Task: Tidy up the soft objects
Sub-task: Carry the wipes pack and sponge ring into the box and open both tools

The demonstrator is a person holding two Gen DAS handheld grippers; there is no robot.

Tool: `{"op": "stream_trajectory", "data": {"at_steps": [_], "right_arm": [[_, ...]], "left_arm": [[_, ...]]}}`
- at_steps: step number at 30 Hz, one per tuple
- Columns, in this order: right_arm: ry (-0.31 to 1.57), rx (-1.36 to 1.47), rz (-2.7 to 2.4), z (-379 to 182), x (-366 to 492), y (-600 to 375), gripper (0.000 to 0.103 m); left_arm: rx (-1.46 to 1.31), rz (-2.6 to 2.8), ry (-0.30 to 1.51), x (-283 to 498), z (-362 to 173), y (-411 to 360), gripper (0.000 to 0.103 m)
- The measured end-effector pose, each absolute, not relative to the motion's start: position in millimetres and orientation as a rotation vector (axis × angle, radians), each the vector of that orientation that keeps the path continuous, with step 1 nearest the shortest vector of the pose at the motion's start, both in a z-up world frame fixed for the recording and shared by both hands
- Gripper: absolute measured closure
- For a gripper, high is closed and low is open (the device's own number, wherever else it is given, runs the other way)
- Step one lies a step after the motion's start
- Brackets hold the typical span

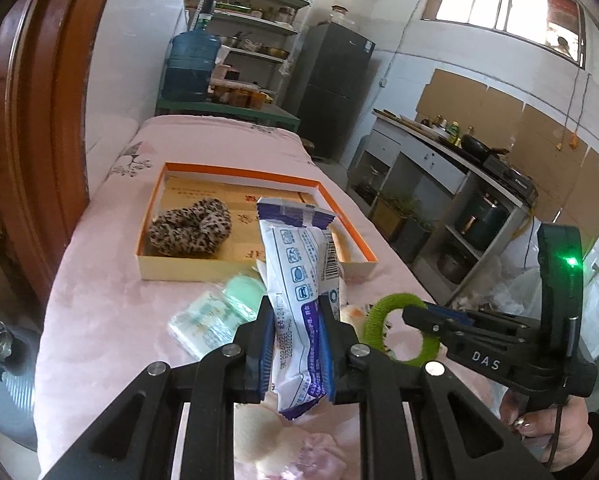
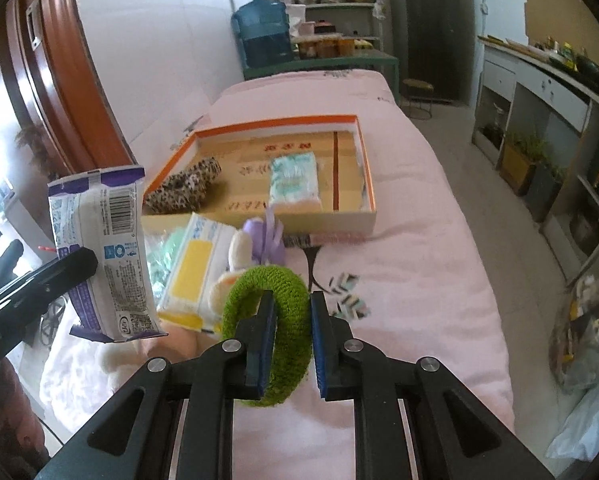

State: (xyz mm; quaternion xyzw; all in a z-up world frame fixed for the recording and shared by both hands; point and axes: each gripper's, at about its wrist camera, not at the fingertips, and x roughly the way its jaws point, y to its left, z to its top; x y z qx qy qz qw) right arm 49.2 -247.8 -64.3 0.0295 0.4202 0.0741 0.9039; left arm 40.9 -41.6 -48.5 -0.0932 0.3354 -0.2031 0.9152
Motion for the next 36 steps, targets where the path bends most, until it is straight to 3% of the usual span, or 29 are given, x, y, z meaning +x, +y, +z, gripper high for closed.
{"op": "stream_trajectory", "data": {"at_steps": [36], "right_arm": [[0.735,0.009,0.221,-12.0,120.6,-222.8,0.086]], "left_arm": [[-0.096,-0.275,0.63,111.3,-18.9,-33.3,0.083]]}}
